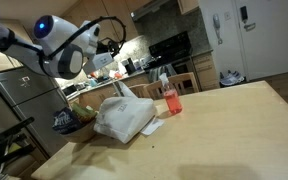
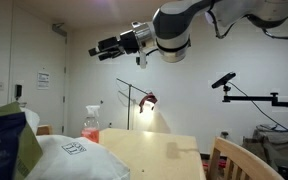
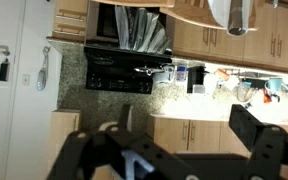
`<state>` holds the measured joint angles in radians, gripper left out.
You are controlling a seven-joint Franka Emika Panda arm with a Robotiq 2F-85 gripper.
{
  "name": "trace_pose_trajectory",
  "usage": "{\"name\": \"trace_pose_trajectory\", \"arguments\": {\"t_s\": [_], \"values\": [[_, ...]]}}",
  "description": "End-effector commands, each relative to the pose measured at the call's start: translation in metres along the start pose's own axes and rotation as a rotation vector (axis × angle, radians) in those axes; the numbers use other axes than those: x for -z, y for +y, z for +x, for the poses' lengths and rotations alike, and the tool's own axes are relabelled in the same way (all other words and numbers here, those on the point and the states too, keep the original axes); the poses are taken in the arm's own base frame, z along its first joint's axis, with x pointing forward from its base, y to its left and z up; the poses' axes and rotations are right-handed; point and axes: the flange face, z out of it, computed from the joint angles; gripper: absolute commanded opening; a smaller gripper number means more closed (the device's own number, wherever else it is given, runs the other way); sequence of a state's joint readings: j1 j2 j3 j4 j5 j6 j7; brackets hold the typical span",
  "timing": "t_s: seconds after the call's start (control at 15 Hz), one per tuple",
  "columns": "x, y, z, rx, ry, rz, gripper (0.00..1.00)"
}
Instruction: Move the bag backwards
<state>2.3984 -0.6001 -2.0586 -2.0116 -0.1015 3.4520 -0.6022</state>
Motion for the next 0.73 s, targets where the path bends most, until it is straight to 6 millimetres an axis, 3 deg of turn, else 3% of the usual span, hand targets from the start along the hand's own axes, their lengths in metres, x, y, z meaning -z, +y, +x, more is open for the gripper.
{"name": "trace_pose_trajectory", "arguments": {"t_s": [0.0,0.2,0.27,0.4,0.67], "values": [[0.032,-0.042,-0.002,0.128,-0.087,-0.024,1.00],[0.049,-0.068,0.037,0.190,-0.015,0.017,1.00],[0.030,-0.058,0.019,0.149,-0.028,0.033,1.00],[0.042,-0.070,0.040,0.176,0.000,0.034,1.00],[0.045,-0.068,0.038,0.185,-0.008,0.026,1.00]]}}
